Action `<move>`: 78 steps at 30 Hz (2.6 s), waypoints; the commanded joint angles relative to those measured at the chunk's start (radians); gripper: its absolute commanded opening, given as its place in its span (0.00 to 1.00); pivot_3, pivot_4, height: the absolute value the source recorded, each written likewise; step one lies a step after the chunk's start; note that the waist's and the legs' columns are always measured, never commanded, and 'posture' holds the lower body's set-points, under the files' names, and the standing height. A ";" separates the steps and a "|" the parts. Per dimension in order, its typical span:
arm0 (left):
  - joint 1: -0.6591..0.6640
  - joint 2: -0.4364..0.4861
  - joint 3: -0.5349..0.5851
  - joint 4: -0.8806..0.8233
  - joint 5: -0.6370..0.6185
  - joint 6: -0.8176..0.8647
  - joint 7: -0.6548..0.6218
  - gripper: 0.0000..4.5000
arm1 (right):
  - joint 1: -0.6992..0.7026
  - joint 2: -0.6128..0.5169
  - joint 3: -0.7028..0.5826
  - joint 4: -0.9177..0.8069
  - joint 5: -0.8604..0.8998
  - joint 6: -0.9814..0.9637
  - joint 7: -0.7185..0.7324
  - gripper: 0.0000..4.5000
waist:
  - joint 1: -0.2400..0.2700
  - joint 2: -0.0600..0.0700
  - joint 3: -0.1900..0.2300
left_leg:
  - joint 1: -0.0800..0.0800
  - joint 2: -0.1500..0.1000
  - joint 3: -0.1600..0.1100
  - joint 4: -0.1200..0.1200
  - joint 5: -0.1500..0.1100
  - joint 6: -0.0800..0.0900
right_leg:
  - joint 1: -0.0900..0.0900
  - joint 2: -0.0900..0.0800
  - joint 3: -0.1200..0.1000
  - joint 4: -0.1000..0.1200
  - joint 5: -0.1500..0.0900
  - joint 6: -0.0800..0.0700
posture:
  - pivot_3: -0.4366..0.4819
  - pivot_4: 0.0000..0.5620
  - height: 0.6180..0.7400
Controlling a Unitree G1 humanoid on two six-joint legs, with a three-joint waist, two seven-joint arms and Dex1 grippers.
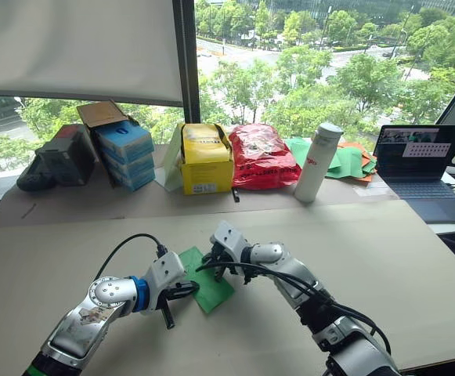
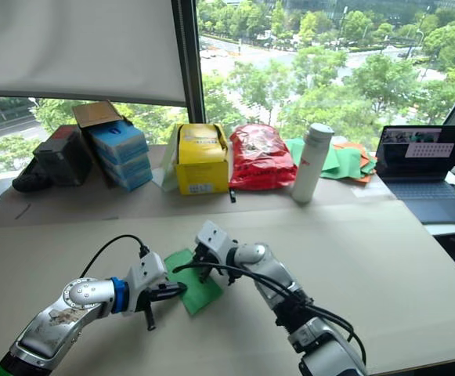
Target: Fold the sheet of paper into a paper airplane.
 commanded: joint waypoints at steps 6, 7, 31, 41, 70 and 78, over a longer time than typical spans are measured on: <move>0.009 0.014 -0.043 0.046 0.026 0.019 -0.017 0.00 | 0.145 -0.115 0.025 -0.201 -0.006 0.140 0.019 0.00 | 0.014 0.000 -0.001 | 0.000 0.000 0.000 0.000 -0.003 -0.001 | 0.000 -0.001 0.000 -0.002 0.000 0.000 | 0.48 0.27 1.00; 0.008 0.014 -0.043 0.048 0.026 0.018 -0.018 0.00 | 0.158 -0.126 0.025 -0.226 -0.002 0.153 0.020 0.00 | 0.017 0.000 -0.001 | 0.001 0.000 0.000 0.000 -0.003 -0.001 | 0.000 -0.001 0.000 -0.002 0.000 0.000 | 0.48 0.27 1.00; -0.018 0.016 -0.060 0.088 0.032 -0.006 -0.046 0.00 | 0.365 -0.381 0.025 -0.630 0.080 0.356 0.034 0.00 | 0.031 0.002 -0.003 | -0.002 0.001 0.000 0.000 -0.008 0.007 | 0.002 -0.001 -0.003 -0.011 0.000 0.001 | 0.48 0.27 1.00; -0.021 0.005 0.044 0.048 -0.036 -0.009 -0.031 0.00 | 0.392 -0.292 -0.308 -0.707 0.303 0.206 0.041 0.00 | 0.037 0.002 -0.002 | -0.006 0.002 -0.001 0.000 -0.007 0.008 | 0.001 -0.001 -0.003 -0.012 0.001 0.001 | 0.48 0.27 1.00; -0.170 -0.132 0.050 0.135 -0.100 -0.009 -0.022 0.00 | 0.430 -0.315 -0.352 -0.767 0.434 0.208 -0.023 0.00 | 0.043 -0.003 0.009 | -0.011 0.000 -0.001 0.003 -0.001 0.004 | 0.001 0.006 -0.010 -0.012 0.001 0.002 | 0.48 0.27 1.00; -0.282 -0.223 -0.018 0.268 -0.054 -0.077 -0.034 0.00 | 0.290 -0.252 -0.292 -0.722 0.407 0.209 -0.095 0.00 | 0.044 -0.003 0.010 | -0.012 0.001 0.000 0.004 -0.001 0.004 | 0.000 0.010 -0.010 -0.011 0.002 0.003 | 0.48 0.27 1.00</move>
